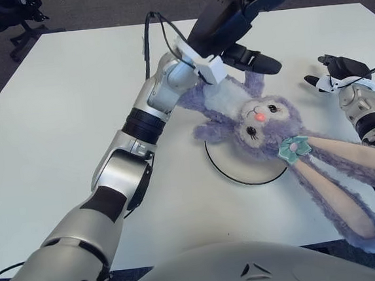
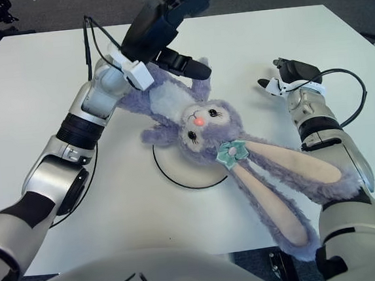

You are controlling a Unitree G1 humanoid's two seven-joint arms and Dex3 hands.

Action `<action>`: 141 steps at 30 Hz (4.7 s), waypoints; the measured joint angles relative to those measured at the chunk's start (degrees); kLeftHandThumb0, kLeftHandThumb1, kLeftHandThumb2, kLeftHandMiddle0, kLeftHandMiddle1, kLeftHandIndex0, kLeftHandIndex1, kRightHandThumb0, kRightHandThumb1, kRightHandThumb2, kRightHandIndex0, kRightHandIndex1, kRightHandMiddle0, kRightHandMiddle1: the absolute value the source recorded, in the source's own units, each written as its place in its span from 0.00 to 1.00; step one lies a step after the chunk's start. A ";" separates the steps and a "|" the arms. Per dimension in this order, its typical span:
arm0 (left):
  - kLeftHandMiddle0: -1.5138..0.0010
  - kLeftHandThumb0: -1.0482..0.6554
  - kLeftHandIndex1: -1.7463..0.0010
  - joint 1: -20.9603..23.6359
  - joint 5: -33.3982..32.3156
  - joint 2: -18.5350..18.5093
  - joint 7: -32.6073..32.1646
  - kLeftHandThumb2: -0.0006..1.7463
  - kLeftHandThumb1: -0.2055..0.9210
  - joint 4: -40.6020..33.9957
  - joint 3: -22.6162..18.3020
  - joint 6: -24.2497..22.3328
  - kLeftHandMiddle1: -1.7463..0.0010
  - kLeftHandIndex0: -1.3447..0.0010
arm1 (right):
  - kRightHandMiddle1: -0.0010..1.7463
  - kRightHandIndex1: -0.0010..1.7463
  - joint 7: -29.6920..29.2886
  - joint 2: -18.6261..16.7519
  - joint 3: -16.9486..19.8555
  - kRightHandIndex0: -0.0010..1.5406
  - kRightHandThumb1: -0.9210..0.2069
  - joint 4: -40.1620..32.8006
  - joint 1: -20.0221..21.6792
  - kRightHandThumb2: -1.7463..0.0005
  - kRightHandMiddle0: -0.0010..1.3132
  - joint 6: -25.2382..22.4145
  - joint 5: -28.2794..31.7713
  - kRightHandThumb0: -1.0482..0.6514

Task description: Put the doll into the plate.

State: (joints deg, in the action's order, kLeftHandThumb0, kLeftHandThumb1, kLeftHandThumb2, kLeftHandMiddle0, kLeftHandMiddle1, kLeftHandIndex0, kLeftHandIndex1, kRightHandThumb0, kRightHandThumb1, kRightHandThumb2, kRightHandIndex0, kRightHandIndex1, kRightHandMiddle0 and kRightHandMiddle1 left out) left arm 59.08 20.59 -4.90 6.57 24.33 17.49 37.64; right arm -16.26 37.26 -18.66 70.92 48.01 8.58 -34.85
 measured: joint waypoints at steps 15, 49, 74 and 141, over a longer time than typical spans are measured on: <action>0.77 0.19 1.00 0.58 -0.70 -1.70 5.80 0.44 1.00 -9.81 -2.91 -16.13 1.00 0.79 | 0.02 0.01 5.66 -1.15 0.91 0.33 0.00 -4.78 0.25 0.66 0.32 -6.17 1.61 0.30; 0.56 0.30 0.79 -0.66 -5.81 -15.82 -24.56 0.42 1.00 16.65 -24.72 1.15 0.99 0.70 | 0.01 0.01 8.74 -5.60 6.82 0.35 0.00 -16.20 -7.12 0.67 0.31 -5.46 9.70 0.32; 0.61 0.41 0.03 -17.52 -24.62 -14.40 -12.49 0.31 1.00 15.60 -29.66 -0.86 0.49 0.86 | 0.02 0.02 8.39 -9.04 10.74 0.38 0.00 -21.87 -10.47 0.65 0.32 -5.62 11.88 0.28; 0.60 0.41 0.00 -40.13 -35.16 -1.63 3.12 0.29 1.00 -1.14 -28.69 -24.38 0.00 0.84 | 0.96 0.68 16.28 -28.21 29.94 0.47 0.00 -34.26 -20.12 0.75 0.21 9.22 42.65 0.41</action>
State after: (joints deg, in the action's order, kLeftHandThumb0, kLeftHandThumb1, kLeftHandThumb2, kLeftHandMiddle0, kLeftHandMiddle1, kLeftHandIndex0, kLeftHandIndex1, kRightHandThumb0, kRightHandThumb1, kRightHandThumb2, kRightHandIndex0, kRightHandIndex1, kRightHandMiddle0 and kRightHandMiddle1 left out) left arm 18.94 -14.57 -6.53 9.69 23.18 -11.21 13.26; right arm 0.02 9.05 11.28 36.66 27.89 17.80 7.80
